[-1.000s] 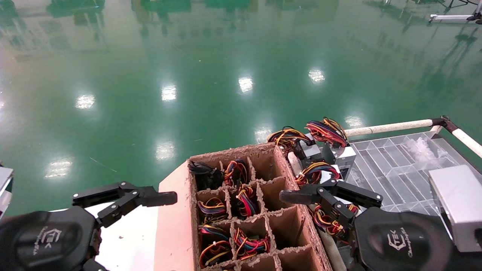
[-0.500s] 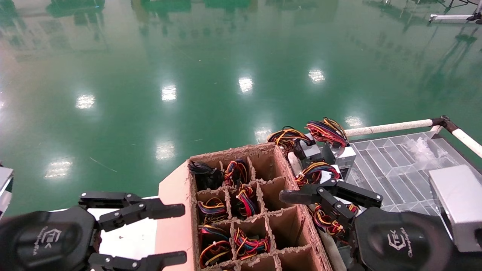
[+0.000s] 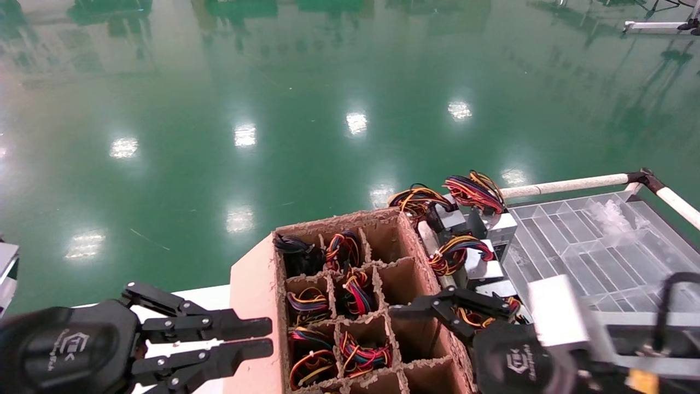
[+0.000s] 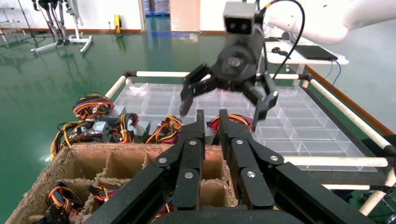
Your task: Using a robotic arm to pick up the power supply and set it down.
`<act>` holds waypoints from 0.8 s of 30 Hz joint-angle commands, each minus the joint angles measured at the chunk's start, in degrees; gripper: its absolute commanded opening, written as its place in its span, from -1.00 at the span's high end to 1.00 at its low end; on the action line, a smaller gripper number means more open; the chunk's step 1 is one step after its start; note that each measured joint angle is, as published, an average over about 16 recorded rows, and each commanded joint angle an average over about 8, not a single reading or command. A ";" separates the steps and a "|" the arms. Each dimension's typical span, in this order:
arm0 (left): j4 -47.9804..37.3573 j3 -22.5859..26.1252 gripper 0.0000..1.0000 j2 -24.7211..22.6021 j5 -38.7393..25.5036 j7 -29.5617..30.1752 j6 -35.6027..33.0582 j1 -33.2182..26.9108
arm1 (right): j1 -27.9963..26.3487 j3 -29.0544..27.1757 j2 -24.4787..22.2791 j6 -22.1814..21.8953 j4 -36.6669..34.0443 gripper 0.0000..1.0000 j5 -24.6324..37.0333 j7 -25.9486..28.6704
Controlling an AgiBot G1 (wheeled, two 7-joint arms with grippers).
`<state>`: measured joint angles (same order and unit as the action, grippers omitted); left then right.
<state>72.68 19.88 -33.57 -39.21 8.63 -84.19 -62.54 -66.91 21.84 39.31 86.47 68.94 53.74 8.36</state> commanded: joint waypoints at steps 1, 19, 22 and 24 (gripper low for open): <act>0.00 0.00 1.00 0.00 0.00 0.00 0.00 0.00 | -1.40 1.09 1.04 0.37 -0.90 -0.47 2.08 -0.39; 0.00 0.02 1.00 0.01 0.01 -0.01 0.00 -0.01 | -16.99 13.53 12.45 2.96 -17.84 1.00 21.69 -7.80; 0.00 0.02 1.00 0.01 0.01 -0.01 0.01 -0.01 | -18.63 14.90 14.27 2.65 -21.42 1.00 23.50 -9.99; 0.00 0.02 1.00 0.01 0.01 -0.01 0.01 -0.01 | -19.55 15.69 15.44 2.27 -23.82 1.00 24.70 -11.51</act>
<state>72.68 19.91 -33.56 -39.19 8.61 -84.18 -62.55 -86.20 37.15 54.57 88.61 45.26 78.03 -3.15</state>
